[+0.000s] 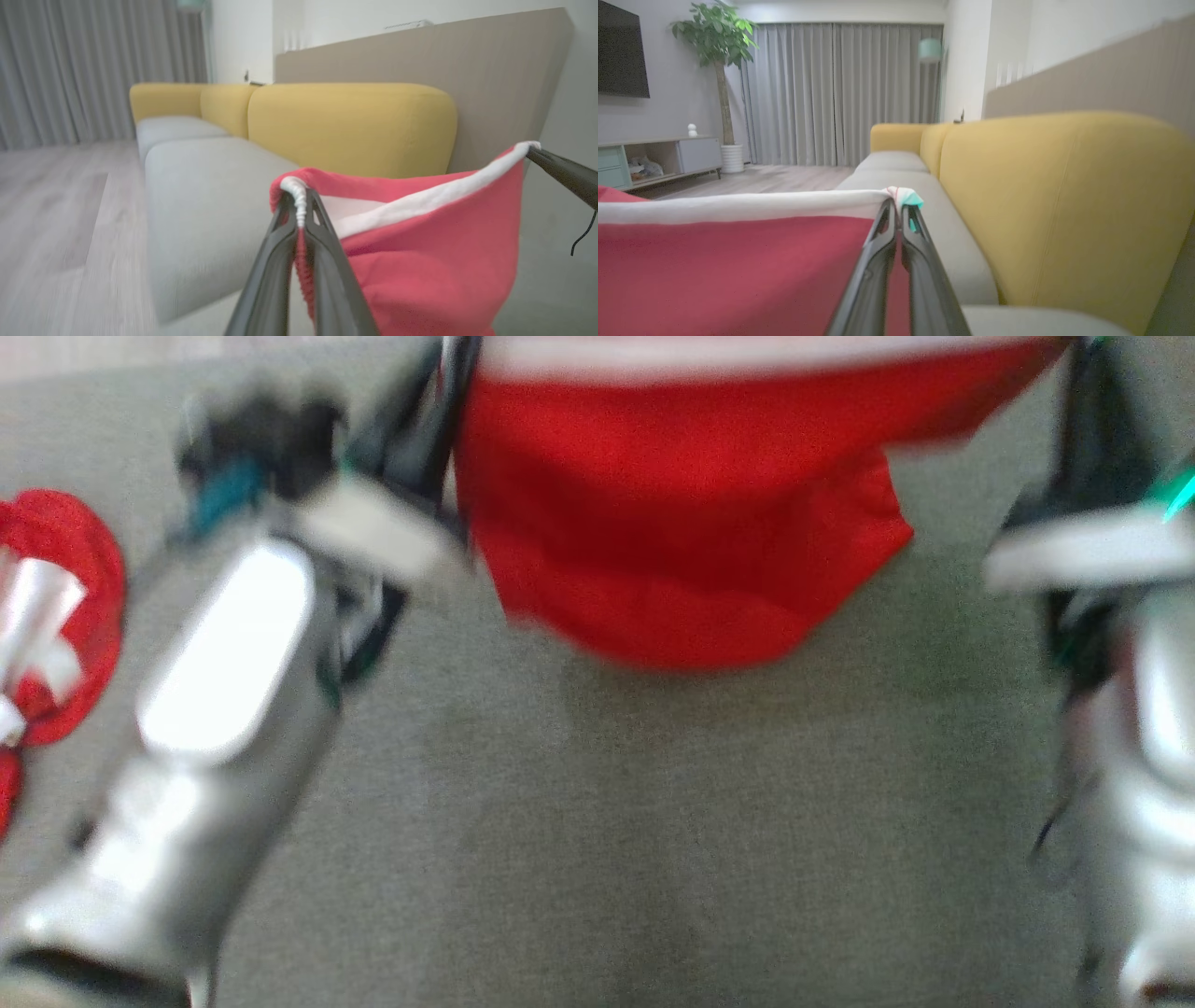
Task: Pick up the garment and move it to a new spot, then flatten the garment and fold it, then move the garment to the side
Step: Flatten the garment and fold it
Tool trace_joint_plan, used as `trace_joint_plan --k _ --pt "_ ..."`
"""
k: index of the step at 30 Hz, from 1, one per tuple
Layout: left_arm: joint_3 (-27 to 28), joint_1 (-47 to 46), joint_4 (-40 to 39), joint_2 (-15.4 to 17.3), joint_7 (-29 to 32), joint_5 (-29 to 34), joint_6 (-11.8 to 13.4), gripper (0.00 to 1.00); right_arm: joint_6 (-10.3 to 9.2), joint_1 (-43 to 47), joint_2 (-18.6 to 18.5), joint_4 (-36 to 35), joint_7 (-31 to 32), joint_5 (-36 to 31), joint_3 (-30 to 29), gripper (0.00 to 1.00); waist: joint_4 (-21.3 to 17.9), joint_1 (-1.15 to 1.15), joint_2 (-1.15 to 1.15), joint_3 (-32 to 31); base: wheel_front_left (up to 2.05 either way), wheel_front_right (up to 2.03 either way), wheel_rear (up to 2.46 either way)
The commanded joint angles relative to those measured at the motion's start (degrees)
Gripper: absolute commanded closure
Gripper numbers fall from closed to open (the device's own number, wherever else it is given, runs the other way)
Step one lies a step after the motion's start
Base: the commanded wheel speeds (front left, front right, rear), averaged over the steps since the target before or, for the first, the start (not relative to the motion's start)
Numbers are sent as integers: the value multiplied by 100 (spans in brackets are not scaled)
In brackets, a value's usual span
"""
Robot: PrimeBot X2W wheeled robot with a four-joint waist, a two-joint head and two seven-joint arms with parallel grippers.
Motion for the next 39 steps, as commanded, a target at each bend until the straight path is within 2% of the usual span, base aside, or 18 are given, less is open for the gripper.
trace_joint_plan --k 1,2,5,9,12,14,19,25,30,33,34,35,39 --pt "94 -969 -13 109 -33 193 -48 100 -4 -811 -284 -244 -22 6 74 100 -145 0 0 352 0 0 0" --pt "94 -969 -13 109 -33 193 -48 100 -4 -811 -284 -244 -22 6 74 100 -145 0 0 352 0 0 0" --pt "-26 -2018 407 15 -275 558 -60 100 -4 -1741 -579 -258 -22 -82 -57 100 -249 0 0 657 0 0 0" --pt "-53 -3096 1010 -144 -949 1007 -46 100 -4 -2635 -741 -443 -22 -273 -239 100 -357 0 0 847 0 0 0" --pt "9 -3369 1191 -283 -1188 1127 -32 100 -4 -2856 -801 -604 -22 -355 -319 100 -391 0 0 836 0 0 0" --pt "41 -3206 1205 -337 -1228 1104 -39 100 -4 -2704 -806 -694 -22 -357 -295 100 -399 0 0 791 0 0 0" --pt "62 -1928 513 -211 -1238 1220 -58 100 -4 -1510 -716 -992 -22 -299 -177 100 -403 0 0 714 0 0 0" --pt "135 497 -527 15 -1240 1513 -31 100 -4 717 -408 -1376 -22 -51 -54 100 -467 0 0 501 0 0 0" --pt "190 2303 -926 42 -1240 1603 -12 100 -4 2237 -267 -1457 -22 387 -20 100 -567 0 0 293 0 0 0" --pt "101 3156 -1001 65 -1240 1727 -37 100 -4 3074 -436 -1814 -22 673 -155 100 -585 0 0 88 0 0 0" --pt "101 3156 -1001 65 -1240 1727 -37 100 -4 3074 -436 -1814 -22 673 -155 100 -585 0 0 88 0 0 0" --pt "62 3468 -1066 56 -1241 1717 -49 100 -4 3474 -565 -2071 -22 667 -208 100 -577 0 0 -45 0 0 0" --pt "-25 3923 -1303 122 -1241 1555 -72 100 -4 4164 -738 -2537 -22 719 -326 100 -559 0 0 -268 0 0 0"
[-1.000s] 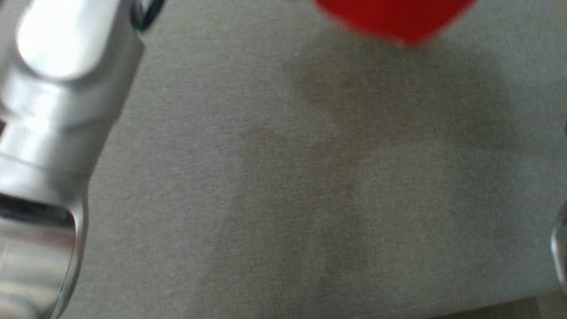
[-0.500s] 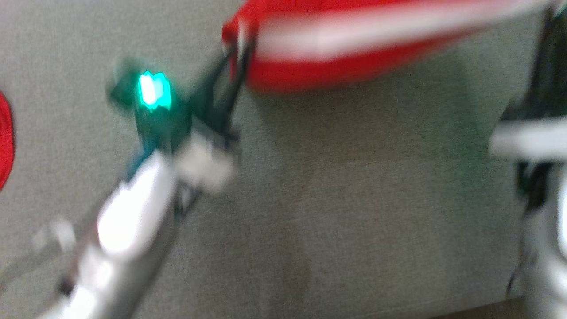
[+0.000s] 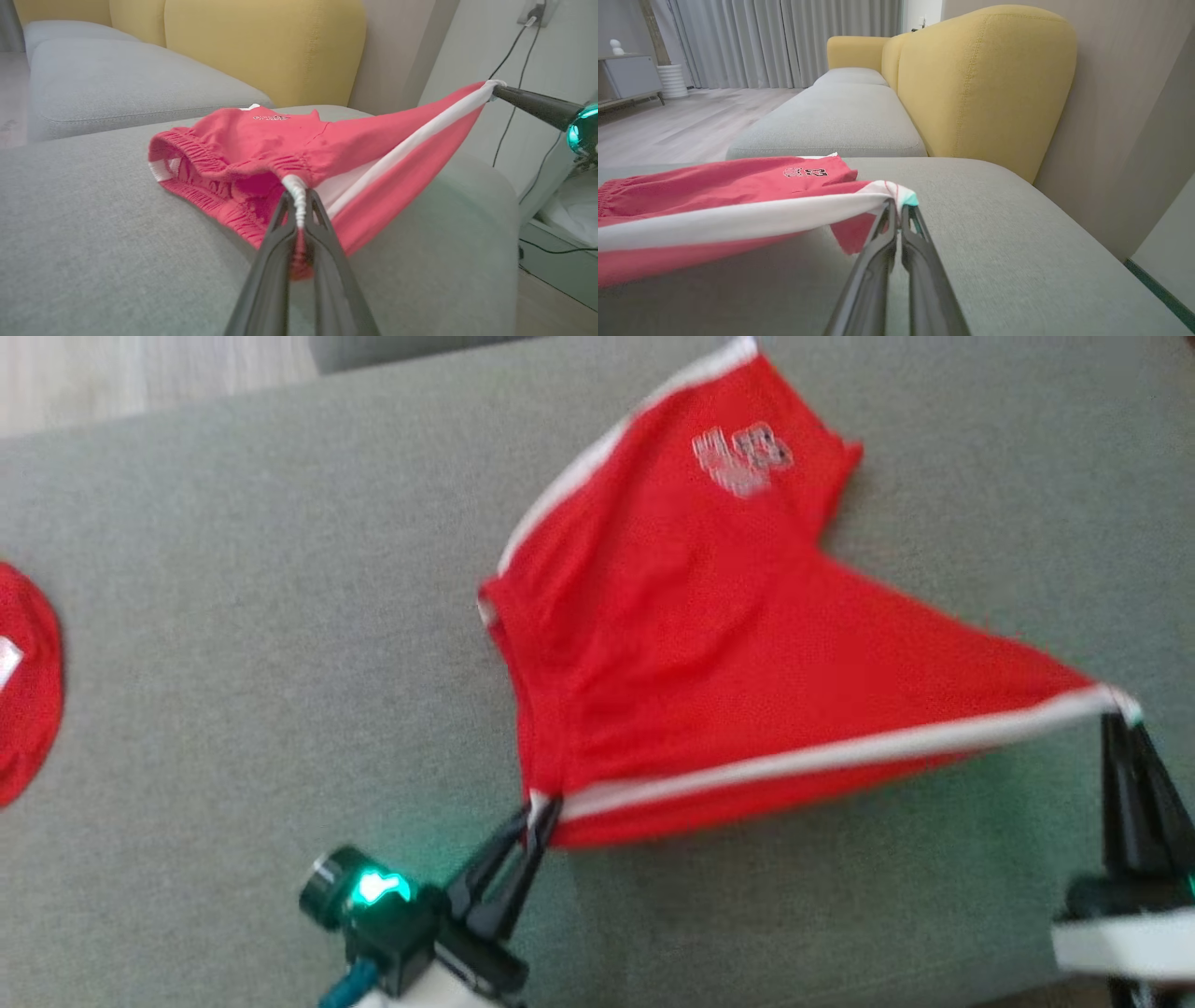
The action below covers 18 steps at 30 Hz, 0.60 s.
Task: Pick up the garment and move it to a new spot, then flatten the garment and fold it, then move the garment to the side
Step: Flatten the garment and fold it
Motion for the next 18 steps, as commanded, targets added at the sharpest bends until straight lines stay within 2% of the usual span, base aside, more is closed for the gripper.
trace_joint_plan --k 1,7,12,13,14,18 --pt "126 101 -257 172 -28 -67 -25 100 -4 261 -227 -383 -22 -7 -89 100 30 1 0 -180 0 0 0" --pt "-69 21 -372 11 -28 -388 -31 100 -4 194 -250 -384 98 -26 -292 100 148 1 0 -298 0 0 0" --pt "-279 -537 -120 -356 -28 -894 -33 100 -4 -609 -252 -207 620 -14 -224 100 362 1 0 -143 0 0 0" --pt "-289 -680 -41 -446 -28 -999 -33 100 -4 -817 -342 -96 713 35 -166 100 414 1 0 -74 0 0 0" --pt "-247 -947 182 -632 -28 -1225 -33 100 -4 -1258 -586 155 868 100 35 100 508 1 0 62 0 0 0" --pt "-68 -1475 685 -893 -28 -1527 -15 100 -4 -2177 -969 740 1150 273 421 100 681 1 0 327 0 0 0"
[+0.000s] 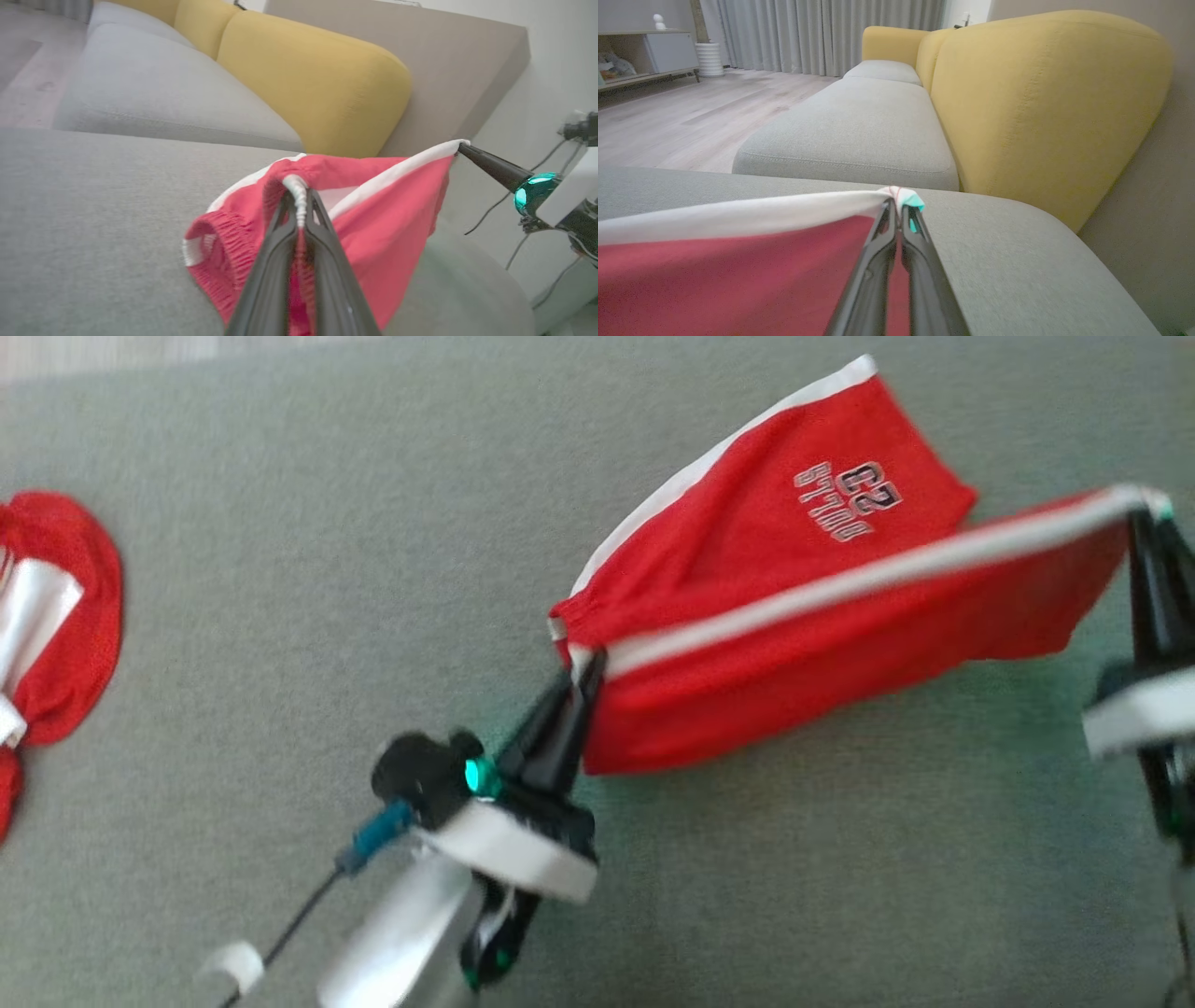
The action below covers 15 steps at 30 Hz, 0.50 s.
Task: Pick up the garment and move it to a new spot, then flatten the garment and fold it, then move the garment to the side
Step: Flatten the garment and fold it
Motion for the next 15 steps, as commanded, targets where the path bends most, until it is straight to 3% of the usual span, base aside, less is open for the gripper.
trace_joint_plan --k 1,7,15 --pt "260 -258 -29 -37 -29 -74 62 100 -4 -317 -219 -19 59 62 214 100 171 -1 0 199 0 0 0" --pt "434 -964 453 -180 -29 2 409 100 -4 -1830 -669 1206 253 340 1232 100 346 -1 0 507 0 0 0" --pt "118 -1482 714 -192 -29 -311 529 100 -4 -3041 -686 2580 -73 303 2004 100 524 -1 0 734 0 0 0"
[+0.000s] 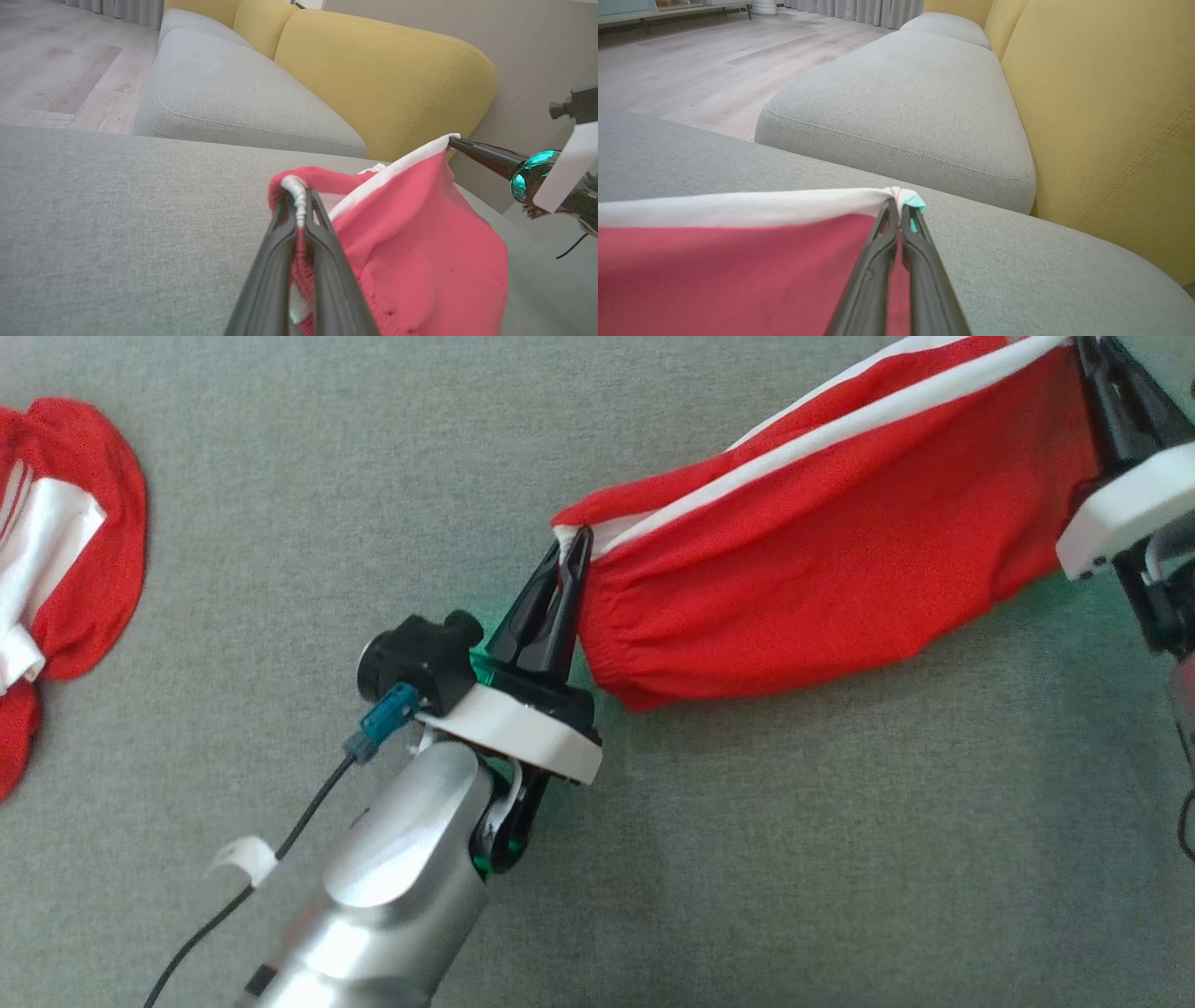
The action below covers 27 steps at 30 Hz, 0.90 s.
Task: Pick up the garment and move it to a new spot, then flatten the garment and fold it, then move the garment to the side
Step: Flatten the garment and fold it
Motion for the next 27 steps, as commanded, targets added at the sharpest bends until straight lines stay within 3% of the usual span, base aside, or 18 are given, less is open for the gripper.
trace_joint_plan --k 1,2,3,4,5,6,7,9,15,21,27 --pt "92 -219 -110 20 -29 -69 47 100 -4 -157 -24 57 -105 3 126 93 50 0 0 56 0 0 0" --pt "60 -257 -78 20 -29 -113 67 100 -4 -248 11 220 -153 16 205 75 65 0 0 72 0 0 0" --pt "33 -289 -51 19 -29 -155 80 95 -4 -331 55 360 -242 62 280 46 77 0 0 85 0 0 0" --pt "17 -317 -26 19 -29 -178 105 84 -4 -406 83 507 -357 100 323 0 89 0 0 94 0 0 0" --pt "-4 -336 2 19 -29 -185 130 61 -4 -454 120 621 -499 162 399 0 103 0 0 93 0 0 0" --pt "-21 -345 16 19 -29 -195 151 12 -4 -479 148 726 -644 254 455 0 120 0 0 86 0 0 0" --pt "-5 -341 -5 19 -29 -204 198 0 -4 -477 166 811 -751 354 531 0 134 0 0 75 0 0 0" --pt "31 -315 -86 19 -29 -85 321 0 -4 -417 169 876 -906 631 724 0 156 0 0 51 0 0 0" --pt "428 170 -741 19 -29 1172 854 0 -4 -29 -176 824 -1077 1587 1217 0 210 0 0 -77 0 0 0" --pt "857 909 -1576 19 -29 2001 1141 0 -4 68 -531 1244 -1020 2078 1233 0 394 0 0 -128 0 0 0" --pt "1131 1619 -2244 21 -29 2466 1227 0 -4 -82 -742 1927 -498 2345 1382 0 739 0 0 -89 0 0 0"
